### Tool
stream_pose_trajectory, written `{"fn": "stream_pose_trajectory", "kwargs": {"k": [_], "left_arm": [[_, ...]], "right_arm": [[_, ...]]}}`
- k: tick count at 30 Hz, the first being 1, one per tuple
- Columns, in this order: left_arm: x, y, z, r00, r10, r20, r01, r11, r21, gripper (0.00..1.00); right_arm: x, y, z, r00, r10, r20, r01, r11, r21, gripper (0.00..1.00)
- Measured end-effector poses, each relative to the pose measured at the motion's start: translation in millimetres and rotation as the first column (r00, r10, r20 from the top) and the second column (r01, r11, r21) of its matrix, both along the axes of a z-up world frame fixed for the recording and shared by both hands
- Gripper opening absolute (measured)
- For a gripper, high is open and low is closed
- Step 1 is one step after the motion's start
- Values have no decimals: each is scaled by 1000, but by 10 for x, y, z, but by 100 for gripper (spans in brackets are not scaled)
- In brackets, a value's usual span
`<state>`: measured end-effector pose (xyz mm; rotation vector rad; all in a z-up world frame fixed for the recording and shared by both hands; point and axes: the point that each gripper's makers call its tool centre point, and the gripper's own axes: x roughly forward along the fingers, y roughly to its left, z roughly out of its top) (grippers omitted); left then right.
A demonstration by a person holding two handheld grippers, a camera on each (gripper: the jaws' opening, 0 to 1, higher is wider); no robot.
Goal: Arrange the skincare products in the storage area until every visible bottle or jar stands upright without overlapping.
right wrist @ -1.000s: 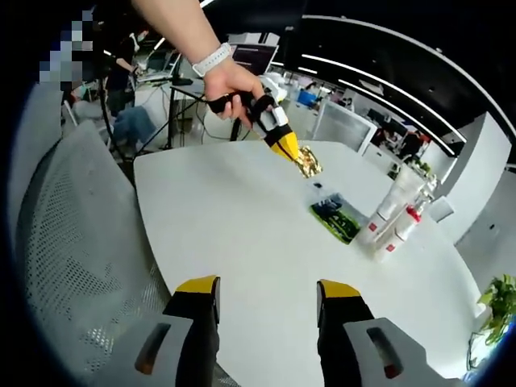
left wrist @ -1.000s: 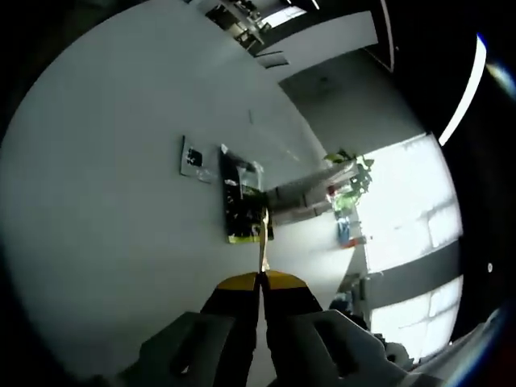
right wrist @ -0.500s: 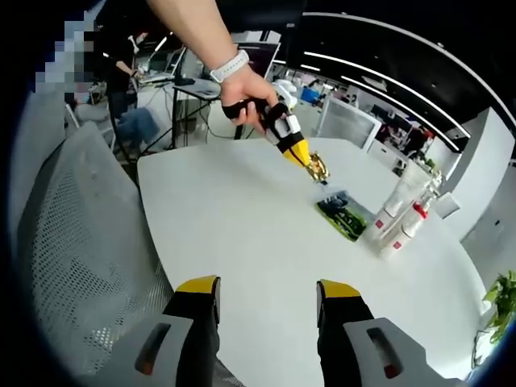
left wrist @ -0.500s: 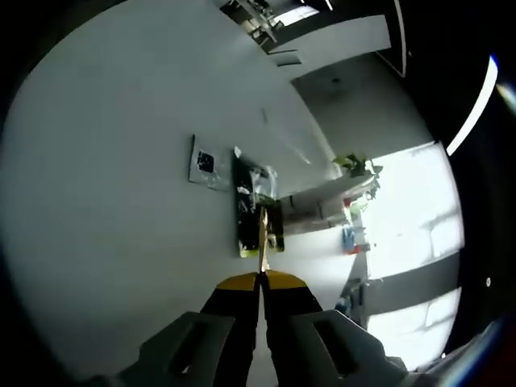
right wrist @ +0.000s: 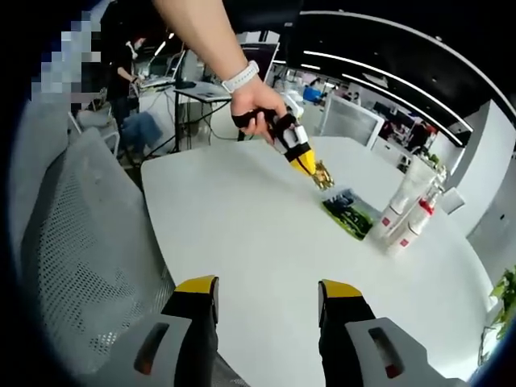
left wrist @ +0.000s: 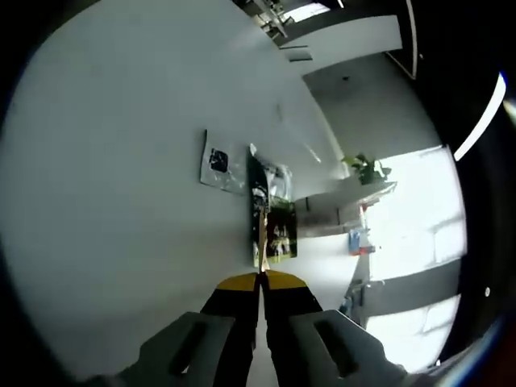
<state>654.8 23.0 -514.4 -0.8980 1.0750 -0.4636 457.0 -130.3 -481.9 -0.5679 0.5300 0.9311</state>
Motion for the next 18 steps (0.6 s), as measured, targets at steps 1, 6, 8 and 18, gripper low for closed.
{"fn": "stream_pose_trajectory", "kwargs": {"k": [1, 6, 8, 18], "left_arm": [[10, 4, -20, 1000, -1, -4, 1, 1000, 3, 0], [36, 24, -103, 1000, -13, -20, 14, 1000, 22, 0], [36, 25, -139, 999, -22, -29, 23, 999, 28, 0], [13, -37, -240, 996, -51, -73, 53, 998, 21, 0]], "right_arm": [[0, -2, -5, 1000, 0, -2, 0, 1000, -1, 47], [-4, -3, -20, 1000, 1, -9, -1, 1000, -6, 46], [-5, -5, -25, 1000, 3, -10, -3, 1000, -9, 46], [-16, 8, -34, 1000, 4, -25, -4, 1000, -2, 46]]}}
